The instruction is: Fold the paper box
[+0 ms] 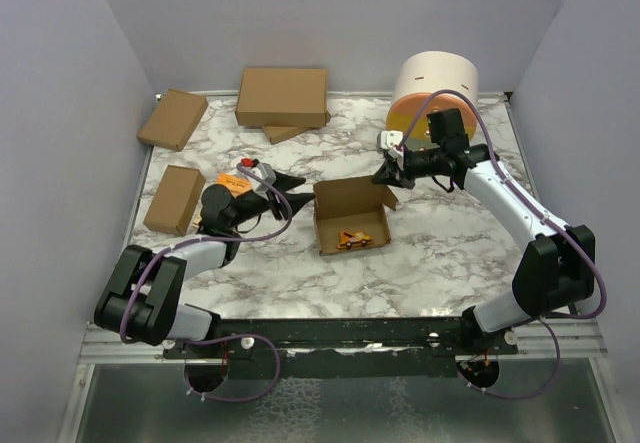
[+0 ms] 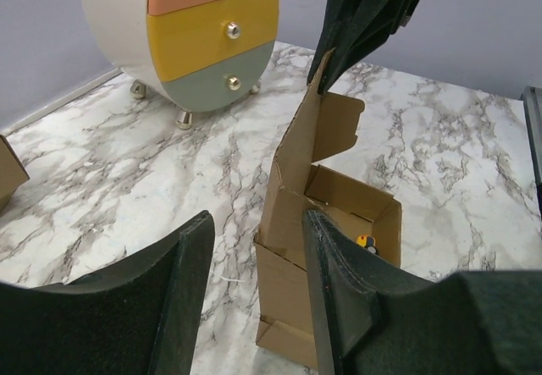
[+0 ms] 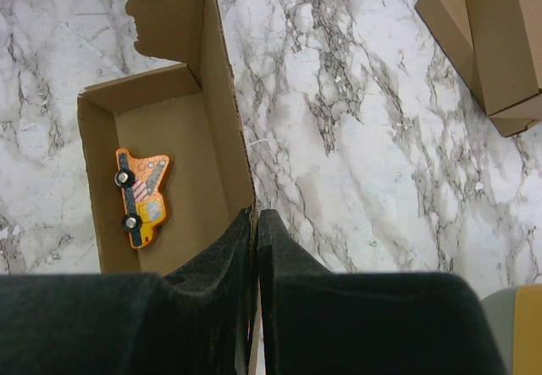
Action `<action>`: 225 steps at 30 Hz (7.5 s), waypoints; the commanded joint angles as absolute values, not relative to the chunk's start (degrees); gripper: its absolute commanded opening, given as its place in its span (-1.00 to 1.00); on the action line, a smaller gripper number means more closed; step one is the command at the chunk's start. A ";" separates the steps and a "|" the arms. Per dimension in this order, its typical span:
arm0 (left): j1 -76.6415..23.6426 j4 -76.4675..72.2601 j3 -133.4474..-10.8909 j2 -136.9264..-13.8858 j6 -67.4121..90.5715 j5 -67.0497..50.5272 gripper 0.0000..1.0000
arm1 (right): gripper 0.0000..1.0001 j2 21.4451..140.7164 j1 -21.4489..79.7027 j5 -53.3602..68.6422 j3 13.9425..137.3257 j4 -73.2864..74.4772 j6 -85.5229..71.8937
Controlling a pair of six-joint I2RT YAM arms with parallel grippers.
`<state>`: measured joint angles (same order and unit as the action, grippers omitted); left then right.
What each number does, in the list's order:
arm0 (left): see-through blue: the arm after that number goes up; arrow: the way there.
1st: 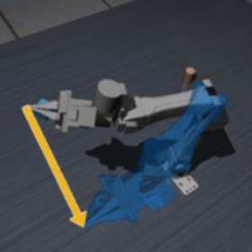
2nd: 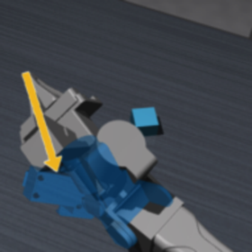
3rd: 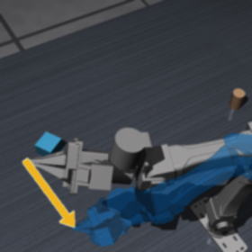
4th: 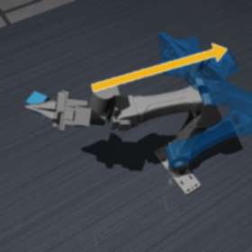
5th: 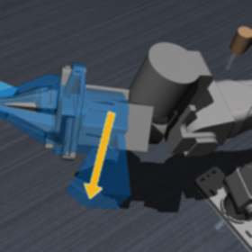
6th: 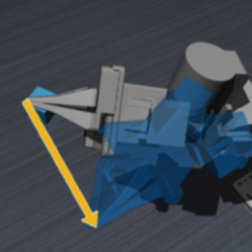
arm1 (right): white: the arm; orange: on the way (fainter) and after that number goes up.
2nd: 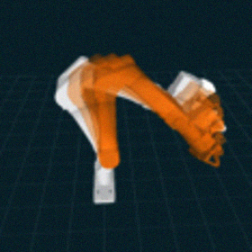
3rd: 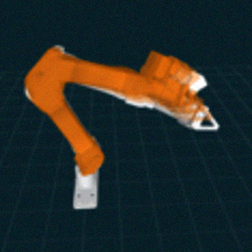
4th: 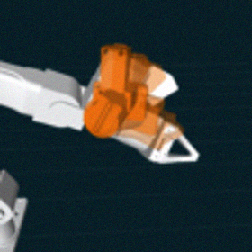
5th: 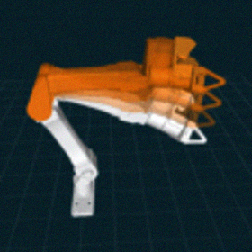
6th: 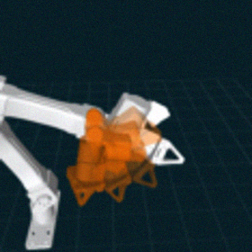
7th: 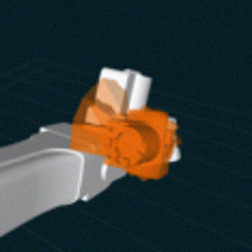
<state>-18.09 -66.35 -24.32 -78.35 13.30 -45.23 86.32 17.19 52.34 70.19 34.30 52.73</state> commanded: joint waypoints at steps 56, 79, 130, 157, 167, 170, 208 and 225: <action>-12.99 -87.12 -10.98 -76.88 23.69 -34.79 -0.27 | -0.87 86.75 17.40 54.44 70.21 33.49 52.39; -18.28 -65.49 -13.84 -64.36 22.97 -27.97 -0.18 | -0.82 85.71 17.40 55.63 68.92 35.90 56.95; -27.87 -101.54 -15.39 -98.62 10.66 -17.34 0.21 | -0.98 90.03 17.89 53.48 74.93 35.77 49.84; -27.86 -95.88 -17.66 -97.57 9.63 -16.61 -1.00 | -0.40 90.89 17.87 57.00 77.14 47.20 61.39; -27.85 -94.82 -17.54 -95.09 5.46 -20.20 -1.00 | 0.44 94.83 15.91 67.28 95.58 60.44 54.58; -27.86 -93.44 -17.64 -94.08 5.28 -21.25 -1.00 | 0.42 96.99 15.89 65.97 99.48 56.70 44.36; -28.12 -70.37 -29.30 -94.53 3.68 -21.01 -1.00 | -0.06 107.43 17.36 70.24 93.42 48.31 13.76; -28.13 -67.38 -30.74 -95.14 4.39 -21.36 -1.00 | 0.29 111.03 19.61 61.34 91.41 51.14 16.87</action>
<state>-27.88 -67.68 -29.43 -94.83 3.90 -20.12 109.56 18.72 66.24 92.77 51.00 15.49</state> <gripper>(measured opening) 0.018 0.656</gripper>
